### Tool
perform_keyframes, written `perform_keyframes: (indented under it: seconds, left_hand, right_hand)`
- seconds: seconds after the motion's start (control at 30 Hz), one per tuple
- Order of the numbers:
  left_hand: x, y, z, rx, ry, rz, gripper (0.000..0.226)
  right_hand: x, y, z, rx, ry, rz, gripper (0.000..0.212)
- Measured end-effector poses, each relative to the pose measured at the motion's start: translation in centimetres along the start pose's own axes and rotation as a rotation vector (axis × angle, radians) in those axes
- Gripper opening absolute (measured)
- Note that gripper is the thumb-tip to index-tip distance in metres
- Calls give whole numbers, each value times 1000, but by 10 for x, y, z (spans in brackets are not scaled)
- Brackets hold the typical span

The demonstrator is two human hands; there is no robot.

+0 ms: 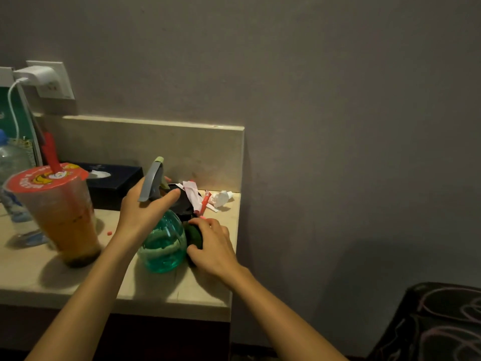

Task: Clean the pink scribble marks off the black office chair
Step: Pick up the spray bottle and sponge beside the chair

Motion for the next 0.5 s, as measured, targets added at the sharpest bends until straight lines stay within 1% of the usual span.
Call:
perform_keyframes:
  seconds: [0.17,0.27,0.4,0.5]
  left_hand:
    - [-6,5,0,1,-49,22,9]
    - [-3,6,4,17,-33,52,3]
    - [7,7,12,-12,49,44,6]
    - [18,13,23,0,86,23,7]
  right_hand:
    - [0,11,-2,13,23,43,49]
    - [2,10,-5,-29,61,97,42]
    - [10,-11,-2,-127,90,177,39]
    - [20,-34,7,-139,80,245,38]
Point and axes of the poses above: each hand's wrist, its own x-axis away from the middle knuckle, its own y-axis out of the palm, z = x × y, the point moved 3 cm from there along -x, towards the middle knuckle, and after that the axes turned 9 degrees about z, right-handed, at the moved point
